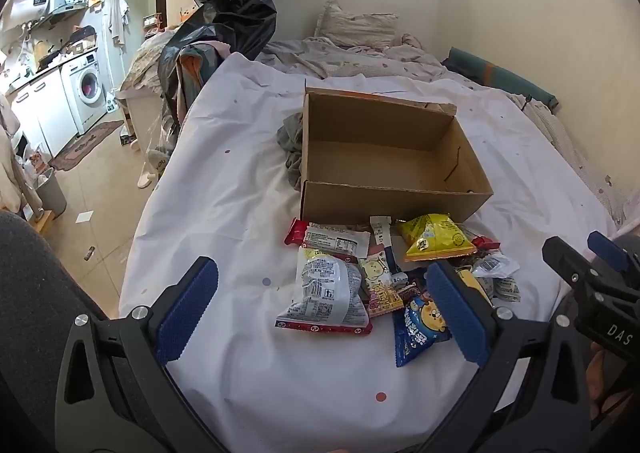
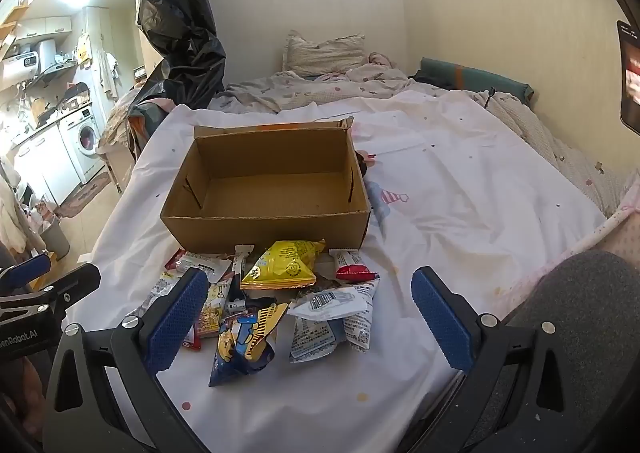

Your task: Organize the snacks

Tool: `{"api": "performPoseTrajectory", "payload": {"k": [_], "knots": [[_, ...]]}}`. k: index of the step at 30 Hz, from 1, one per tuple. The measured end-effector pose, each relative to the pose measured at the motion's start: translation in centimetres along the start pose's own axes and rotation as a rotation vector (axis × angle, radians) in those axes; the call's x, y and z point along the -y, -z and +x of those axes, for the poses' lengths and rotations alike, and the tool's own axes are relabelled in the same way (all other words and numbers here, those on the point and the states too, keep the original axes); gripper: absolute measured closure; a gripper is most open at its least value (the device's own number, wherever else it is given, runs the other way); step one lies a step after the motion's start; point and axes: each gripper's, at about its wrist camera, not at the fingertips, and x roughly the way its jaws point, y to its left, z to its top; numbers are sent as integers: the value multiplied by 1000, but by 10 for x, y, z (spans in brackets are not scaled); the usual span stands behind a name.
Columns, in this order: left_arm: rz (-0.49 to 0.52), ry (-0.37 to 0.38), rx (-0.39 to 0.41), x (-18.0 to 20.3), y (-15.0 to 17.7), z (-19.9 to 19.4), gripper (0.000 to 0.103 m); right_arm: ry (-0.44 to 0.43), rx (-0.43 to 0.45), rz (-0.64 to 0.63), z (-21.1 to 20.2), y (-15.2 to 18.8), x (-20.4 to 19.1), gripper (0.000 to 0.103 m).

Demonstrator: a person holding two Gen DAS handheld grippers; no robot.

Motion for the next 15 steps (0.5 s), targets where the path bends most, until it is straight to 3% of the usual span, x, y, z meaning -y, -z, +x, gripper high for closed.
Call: {"api": "performPoseTrajectory", "payload": {"k": [15], "knots": [[-7,1,-1,-2,2,2,0,2,1,-5,1,2,1,0]]}}
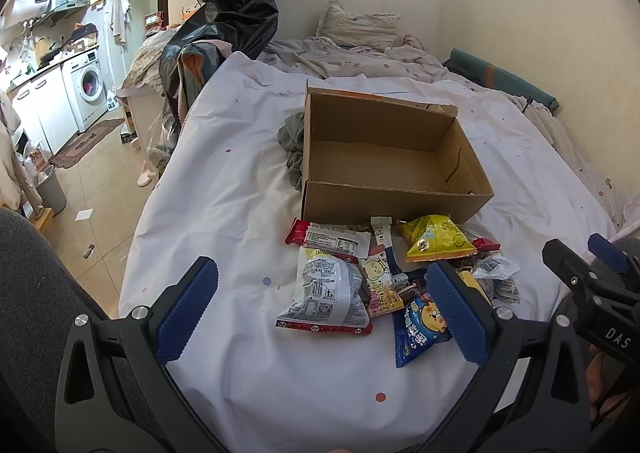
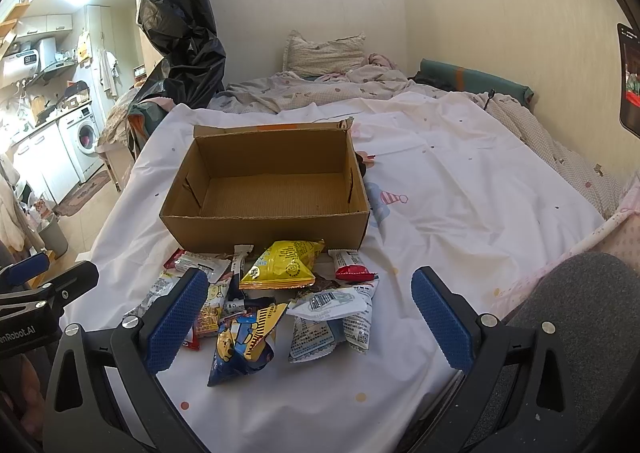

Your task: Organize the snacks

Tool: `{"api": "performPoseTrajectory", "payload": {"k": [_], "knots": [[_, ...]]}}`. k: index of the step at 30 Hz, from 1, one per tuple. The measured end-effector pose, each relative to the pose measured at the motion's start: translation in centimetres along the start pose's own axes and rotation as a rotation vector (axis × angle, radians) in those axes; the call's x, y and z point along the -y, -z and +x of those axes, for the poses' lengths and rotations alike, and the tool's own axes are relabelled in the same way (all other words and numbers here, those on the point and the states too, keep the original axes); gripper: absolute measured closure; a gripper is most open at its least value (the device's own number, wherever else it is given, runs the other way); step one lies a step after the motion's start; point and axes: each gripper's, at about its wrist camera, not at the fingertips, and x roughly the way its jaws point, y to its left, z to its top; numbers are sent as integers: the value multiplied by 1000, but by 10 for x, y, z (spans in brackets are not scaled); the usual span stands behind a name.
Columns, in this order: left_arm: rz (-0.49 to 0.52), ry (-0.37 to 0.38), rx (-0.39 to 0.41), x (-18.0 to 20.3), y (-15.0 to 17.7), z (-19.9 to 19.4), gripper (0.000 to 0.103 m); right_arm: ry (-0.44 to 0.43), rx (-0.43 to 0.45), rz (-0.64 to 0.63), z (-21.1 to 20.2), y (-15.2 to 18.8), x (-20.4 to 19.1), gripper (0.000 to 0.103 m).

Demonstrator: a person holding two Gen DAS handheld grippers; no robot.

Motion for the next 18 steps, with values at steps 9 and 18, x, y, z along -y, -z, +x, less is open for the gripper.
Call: {"api": "performPoseTrajectory", "payload": {"k": [9,18], "knots": [[0,0,1,0,0,0,0,8,-1,-6,-1,-3,-4,0],[-11,1,-1,-2,0,1,0,7,0,-13,-2,-3,-3,0]]}}
